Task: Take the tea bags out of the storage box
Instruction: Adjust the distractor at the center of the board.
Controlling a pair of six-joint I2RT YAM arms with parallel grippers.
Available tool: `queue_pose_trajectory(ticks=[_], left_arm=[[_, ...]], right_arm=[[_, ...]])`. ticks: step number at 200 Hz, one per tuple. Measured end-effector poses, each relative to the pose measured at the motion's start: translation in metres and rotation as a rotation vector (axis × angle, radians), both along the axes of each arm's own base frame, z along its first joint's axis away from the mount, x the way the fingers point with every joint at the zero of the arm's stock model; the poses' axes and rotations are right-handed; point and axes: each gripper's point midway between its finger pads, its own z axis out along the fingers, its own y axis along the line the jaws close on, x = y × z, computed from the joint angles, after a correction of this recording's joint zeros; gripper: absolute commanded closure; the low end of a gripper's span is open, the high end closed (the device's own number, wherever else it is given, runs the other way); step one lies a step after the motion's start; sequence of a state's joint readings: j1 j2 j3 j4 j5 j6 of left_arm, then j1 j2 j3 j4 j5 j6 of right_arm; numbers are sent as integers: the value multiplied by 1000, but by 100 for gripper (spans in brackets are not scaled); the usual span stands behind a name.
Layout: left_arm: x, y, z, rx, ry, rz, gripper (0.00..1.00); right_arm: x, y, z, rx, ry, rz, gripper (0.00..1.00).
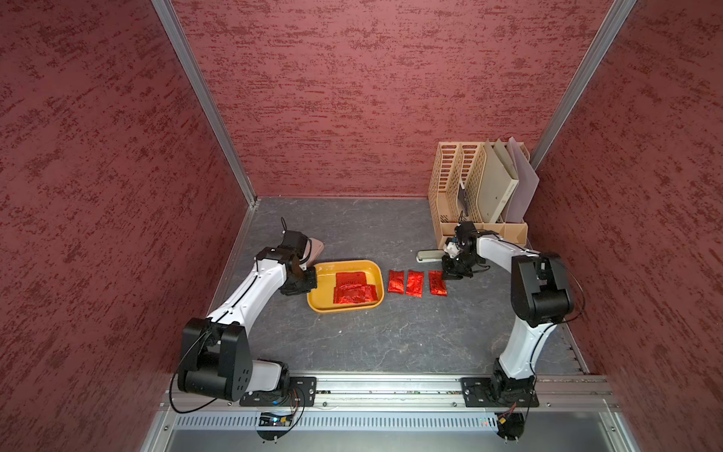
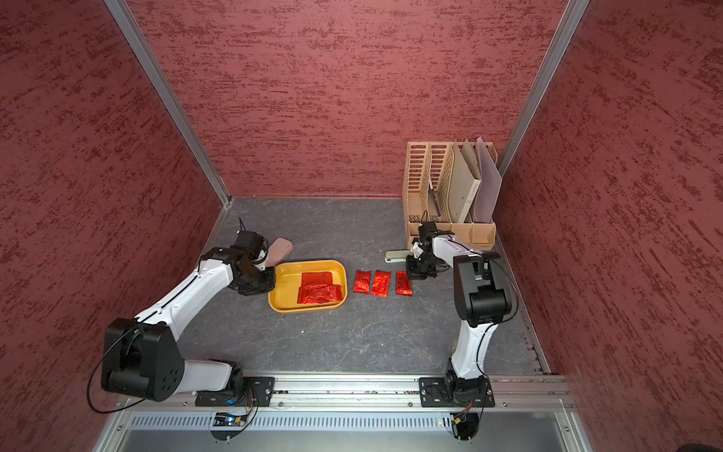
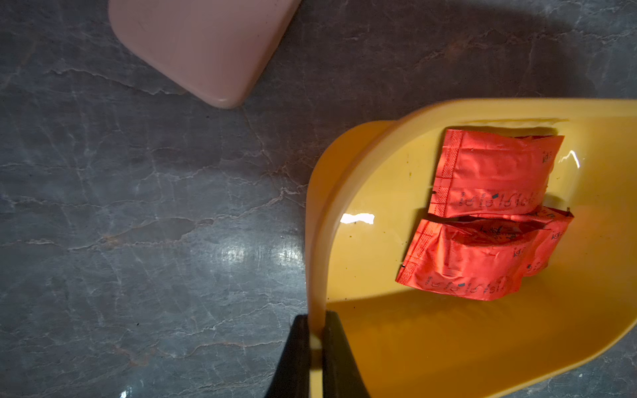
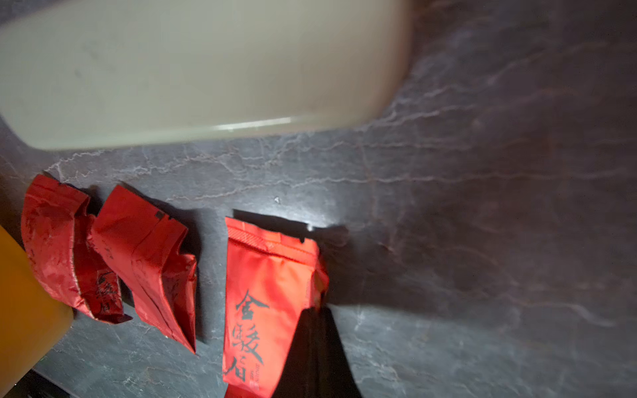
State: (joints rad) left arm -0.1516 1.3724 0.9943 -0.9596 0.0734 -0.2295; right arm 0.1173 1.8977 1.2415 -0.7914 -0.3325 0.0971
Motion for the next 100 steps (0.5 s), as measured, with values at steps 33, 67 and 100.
queue_pose_trajectory(ticks=[33,67,100], left_arm=[[0,0,0,0,0,0,100],[0,0,0,0,0,0,100],[0,0,0,0,0,1,100]], right_arm=[[-3,2,1,-1,2,6,98],[-4,2,3,0,1,5,92],[-5,1,2,-2,7,-1,83]])
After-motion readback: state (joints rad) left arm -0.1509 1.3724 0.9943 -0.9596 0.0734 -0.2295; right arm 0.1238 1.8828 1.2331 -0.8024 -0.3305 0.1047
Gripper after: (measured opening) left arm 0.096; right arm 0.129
